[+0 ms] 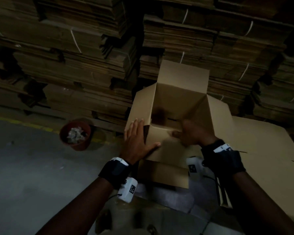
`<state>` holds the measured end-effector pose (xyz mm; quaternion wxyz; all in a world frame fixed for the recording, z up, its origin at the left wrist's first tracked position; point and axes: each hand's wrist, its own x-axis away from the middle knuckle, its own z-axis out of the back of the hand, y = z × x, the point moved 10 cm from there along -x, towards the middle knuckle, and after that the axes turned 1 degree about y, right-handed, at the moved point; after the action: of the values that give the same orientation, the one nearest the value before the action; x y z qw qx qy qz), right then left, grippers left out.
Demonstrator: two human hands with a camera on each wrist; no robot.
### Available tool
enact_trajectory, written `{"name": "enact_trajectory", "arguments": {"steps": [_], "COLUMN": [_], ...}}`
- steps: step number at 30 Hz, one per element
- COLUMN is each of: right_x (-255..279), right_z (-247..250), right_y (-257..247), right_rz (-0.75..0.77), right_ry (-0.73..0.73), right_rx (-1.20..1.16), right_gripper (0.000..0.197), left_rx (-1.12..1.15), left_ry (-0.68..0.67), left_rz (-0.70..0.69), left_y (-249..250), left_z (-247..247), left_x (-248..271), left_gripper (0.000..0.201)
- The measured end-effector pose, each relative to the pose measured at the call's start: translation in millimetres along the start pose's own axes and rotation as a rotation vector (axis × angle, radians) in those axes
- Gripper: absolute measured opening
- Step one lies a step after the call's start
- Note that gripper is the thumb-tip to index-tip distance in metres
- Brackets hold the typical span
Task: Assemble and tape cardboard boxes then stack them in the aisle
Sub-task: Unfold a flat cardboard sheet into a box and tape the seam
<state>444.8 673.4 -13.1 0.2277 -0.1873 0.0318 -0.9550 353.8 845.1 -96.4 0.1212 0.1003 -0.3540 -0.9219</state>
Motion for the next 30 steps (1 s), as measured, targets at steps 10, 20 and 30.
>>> {"name": "enact_trajectory", "arguments": {"steps": [10, 20, 30], "right_x": [-30, 44, 102], "right_z": [-22, 61, 70], "right_y": [-79, -24, 55], "right_rz": [0.202, 0.330, 0.302], "right_ry": [0.068, 0.179, 0.043], "right_rx": [-0.328, -0.559, -0.847], "right_gripper": [0.057, 0.016, 0.031], "left_rx": [0.064, 0.446, 0.281], "left_ry": [-0.086, -0.213, -0.147], "left_rz": [0.211, -0.048, 0.015], "left_y": [-37, 19, 23], "left_z": [-34, -12, 36], "left_x": [60, 25, -86], "left_gripper": [0.105, 0.090, 0.120]}}
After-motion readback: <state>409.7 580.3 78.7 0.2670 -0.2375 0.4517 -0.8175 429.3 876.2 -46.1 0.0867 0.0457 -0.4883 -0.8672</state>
